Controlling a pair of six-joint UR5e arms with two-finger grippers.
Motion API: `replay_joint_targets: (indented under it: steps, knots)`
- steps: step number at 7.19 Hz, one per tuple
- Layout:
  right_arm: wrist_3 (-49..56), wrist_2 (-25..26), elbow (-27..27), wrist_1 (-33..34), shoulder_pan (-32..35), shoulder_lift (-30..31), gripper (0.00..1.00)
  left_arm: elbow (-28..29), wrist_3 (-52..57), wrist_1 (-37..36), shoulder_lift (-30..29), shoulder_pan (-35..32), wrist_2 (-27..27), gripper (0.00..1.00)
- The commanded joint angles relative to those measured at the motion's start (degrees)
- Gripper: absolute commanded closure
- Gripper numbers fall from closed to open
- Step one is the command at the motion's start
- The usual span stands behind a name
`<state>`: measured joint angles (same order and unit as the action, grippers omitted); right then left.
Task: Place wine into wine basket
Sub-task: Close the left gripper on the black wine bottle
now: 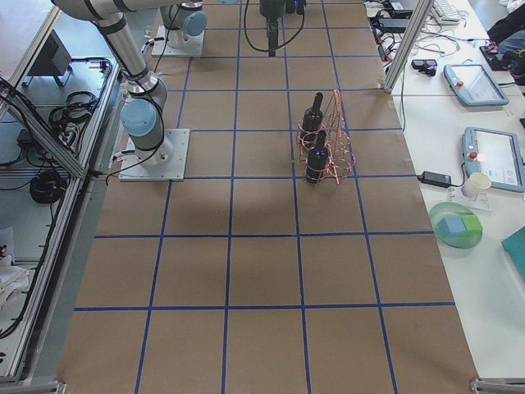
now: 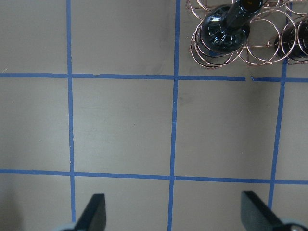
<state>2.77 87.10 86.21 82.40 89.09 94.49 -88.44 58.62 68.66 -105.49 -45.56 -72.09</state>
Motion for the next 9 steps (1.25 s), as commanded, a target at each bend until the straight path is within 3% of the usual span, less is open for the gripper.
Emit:
replay_joint_targets:
  steps: [1, 5, 9]
  knots:
    - [0.48, 0.27, -0.07, 0.04, 0.03, 0.08, 0.0, -0.16, -2.35, -2.66, -0.95, -0.4, -4.77, 0.19]
    - [-0.31, -0.43, 0.02, 0.39, 0.03, 0.08, 0.0, -0.42, -6.94, -1.87, -1.91, -2.16, -5.87, 0.21]
    - [0.66, 0.09, 0.02, 1.27, 0.03, -0.27, 0.0, -0.42, -7.47, -1.87, -2.35, -2.25, -2.53, 0.23]
